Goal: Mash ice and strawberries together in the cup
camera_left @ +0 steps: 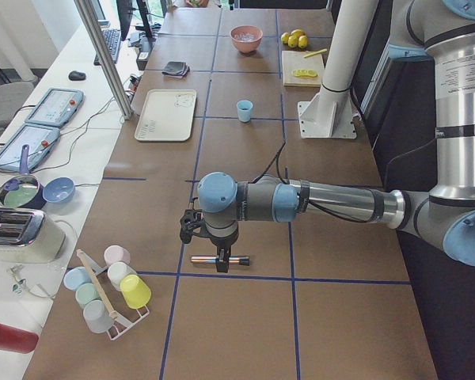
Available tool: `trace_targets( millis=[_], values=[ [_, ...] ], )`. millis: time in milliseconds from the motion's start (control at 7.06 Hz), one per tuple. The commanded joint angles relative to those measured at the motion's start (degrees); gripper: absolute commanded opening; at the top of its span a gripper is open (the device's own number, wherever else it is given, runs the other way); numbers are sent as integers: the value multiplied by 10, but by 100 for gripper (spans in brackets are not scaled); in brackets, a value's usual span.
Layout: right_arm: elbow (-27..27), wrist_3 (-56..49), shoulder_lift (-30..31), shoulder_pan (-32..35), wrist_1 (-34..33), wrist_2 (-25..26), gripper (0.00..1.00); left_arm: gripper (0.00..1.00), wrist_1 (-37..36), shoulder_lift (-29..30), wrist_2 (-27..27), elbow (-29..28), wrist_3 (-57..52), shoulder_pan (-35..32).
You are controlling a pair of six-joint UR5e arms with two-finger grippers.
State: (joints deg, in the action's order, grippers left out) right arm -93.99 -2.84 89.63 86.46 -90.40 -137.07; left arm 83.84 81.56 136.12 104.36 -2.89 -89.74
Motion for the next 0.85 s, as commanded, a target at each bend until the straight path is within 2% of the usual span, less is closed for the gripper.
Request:
trace_targets(
  millis=[0, 709],
  values=[
    [9, 1, 0, -1, 4, 1, 100, 100, -3, -5, 1, 7, 1, 0],
    [10, -1, -2, -1, 7, 2, 100, 100, 0, -4, -1, -14, 1, 1]
  ],
)
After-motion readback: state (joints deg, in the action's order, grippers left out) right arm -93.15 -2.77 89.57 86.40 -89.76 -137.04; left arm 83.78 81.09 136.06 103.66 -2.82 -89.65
